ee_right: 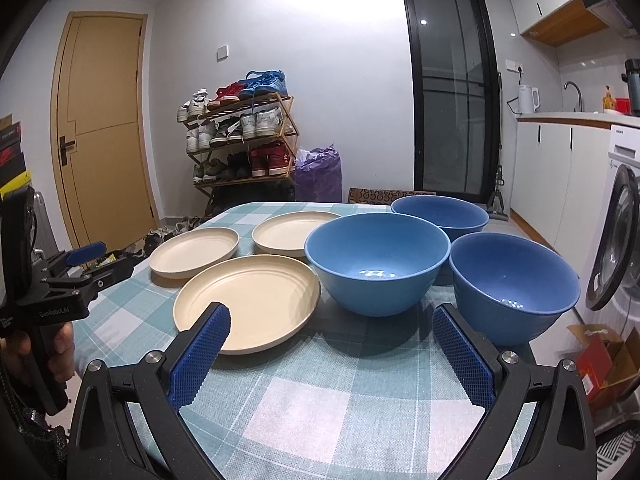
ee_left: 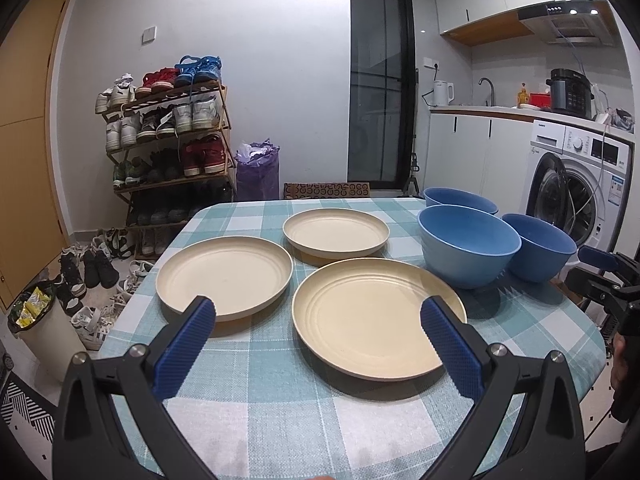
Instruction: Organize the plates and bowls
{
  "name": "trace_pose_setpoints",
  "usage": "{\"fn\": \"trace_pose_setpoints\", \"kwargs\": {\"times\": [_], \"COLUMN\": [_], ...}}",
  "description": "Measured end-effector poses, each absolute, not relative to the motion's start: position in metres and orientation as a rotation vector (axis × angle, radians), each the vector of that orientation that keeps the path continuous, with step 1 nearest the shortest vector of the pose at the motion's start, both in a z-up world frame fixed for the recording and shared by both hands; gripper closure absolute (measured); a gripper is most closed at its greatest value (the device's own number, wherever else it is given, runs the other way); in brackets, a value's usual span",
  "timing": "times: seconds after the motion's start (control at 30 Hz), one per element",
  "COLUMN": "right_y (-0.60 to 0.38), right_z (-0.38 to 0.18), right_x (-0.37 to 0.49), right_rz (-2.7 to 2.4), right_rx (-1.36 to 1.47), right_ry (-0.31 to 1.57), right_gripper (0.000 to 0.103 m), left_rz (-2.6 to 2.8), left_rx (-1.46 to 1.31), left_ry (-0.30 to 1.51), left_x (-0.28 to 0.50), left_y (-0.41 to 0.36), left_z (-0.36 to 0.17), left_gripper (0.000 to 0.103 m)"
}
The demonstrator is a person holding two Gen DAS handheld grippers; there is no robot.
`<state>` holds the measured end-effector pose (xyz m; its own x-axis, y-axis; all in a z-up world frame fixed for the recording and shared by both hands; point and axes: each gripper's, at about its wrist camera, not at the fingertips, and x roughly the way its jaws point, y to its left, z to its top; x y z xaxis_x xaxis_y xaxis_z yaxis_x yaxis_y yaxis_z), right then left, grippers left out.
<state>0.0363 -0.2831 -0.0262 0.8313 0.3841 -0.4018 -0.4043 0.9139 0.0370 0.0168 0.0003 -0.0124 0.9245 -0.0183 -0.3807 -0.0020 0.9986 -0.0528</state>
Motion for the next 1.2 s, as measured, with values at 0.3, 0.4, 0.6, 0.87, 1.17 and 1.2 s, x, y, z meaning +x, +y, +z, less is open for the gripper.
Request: {"fn": "trace_pose_setpoints", "kwargs": {"times": [0.3, 0.4, 0.6, 0.87, 1.17, 1.2], "right_y": [-0.281, -0.278, -0.278, -0.276, -0.275, -0.274], "right_z": [-0.011, -0.006, 0.011, 0.037, 0.062, 0.064], "right_x": [0.048, 0.053, 0.066, 0.084, 0.11, 0.114], "right_rz": [0.446, 0.455, 0.47, 0.455, 0.452, 0.455], "right_rx": [-0.036, -0.03, -0.014, -0.049, -0.066, -0.067], "right_ry": [0.434, 0.442, 0.443, 0.424, 0.427, 0.427], "right_gripper": [0.0, 0.0, 0.0, 0.0, 0.0, 0.0], "left_rz": [-0.003, -0.008, -0.003, 0.007, 0.007, 0.009], "left_rx": [-0.048, -0.054, -0.055, -0.064, -0.078, -0.08], "left_ry": [0.381, 0.387, 0.392, 0.428, 0.453, 0.453], "left_x": [0.03, 0.035, 0.046, 0.07, 0.097, 0.099], "left_y": [0.005, 0.005, 0.009, 0.018, 0.022, 0.022], "left_z": [-0.001, 0.005, 0.019, 0.031, 0.042, 0.043], "left_gripper": [0.0, 0.0, 0.0, 0.0, 0.0, 0.0]}}
